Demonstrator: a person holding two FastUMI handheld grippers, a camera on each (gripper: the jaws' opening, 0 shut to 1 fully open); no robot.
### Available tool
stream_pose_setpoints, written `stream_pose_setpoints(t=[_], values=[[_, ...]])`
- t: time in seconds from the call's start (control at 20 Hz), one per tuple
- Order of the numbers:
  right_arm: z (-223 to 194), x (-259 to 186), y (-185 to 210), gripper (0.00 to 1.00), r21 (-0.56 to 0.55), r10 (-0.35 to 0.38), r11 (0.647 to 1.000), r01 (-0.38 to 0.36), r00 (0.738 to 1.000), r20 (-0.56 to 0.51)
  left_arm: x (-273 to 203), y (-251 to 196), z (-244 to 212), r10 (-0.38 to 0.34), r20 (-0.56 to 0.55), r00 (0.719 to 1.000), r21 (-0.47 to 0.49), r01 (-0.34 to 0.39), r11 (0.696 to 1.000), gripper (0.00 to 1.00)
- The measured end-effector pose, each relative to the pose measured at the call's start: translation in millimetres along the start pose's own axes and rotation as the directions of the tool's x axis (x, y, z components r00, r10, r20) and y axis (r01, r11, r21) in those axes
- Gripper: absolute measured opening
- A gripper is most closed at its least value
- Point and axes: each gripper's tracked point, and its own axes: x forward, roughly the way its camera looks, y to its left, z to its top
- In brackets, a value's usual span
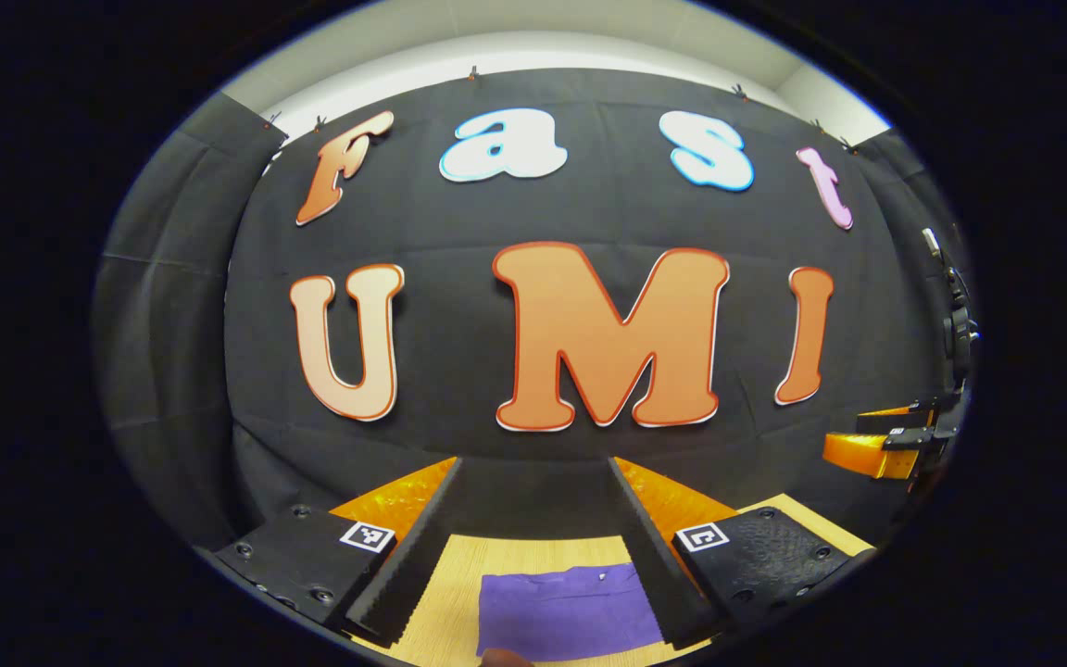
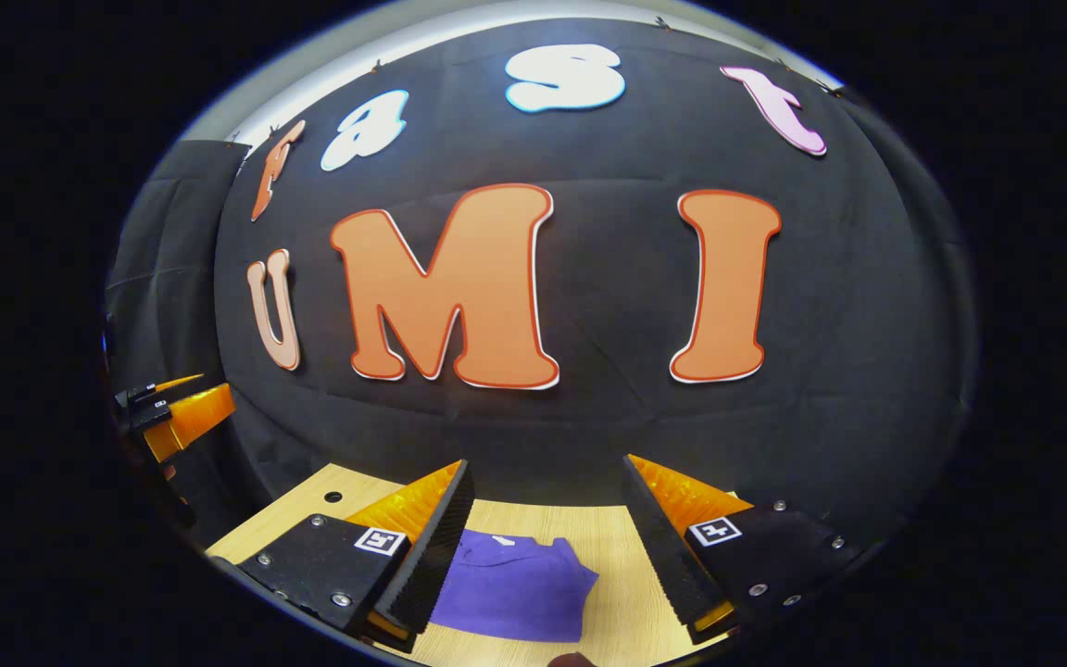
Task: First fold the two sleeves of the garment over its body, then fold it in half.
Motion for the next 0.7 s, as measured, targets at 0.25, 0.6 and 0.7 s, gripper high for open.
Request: stream_pose_setpoints(t=[0.25,0.6,0.7], values=[[3,-30,33,0.95,-0.062,0.025,0.998,-0.020,0.997,0.076,-40,-3,-6,-0.003,0.050,0.999,-0.034,0.004,0.999,0.94],[-24,-59,69,0.95,-0.135,0.053,0.990,-0.038,0.993,0.106,-80,-3,-33,0.005,0.068,0.998,0.002,-0.005,1.000,0.94],[-38,-65,73,0.95,-0.142,0.053,0.989,-0.041,0.995,0.086,-94,-2,-35,0.016,0.090,0.996,0.039,-0.020,0.999,0.93]])
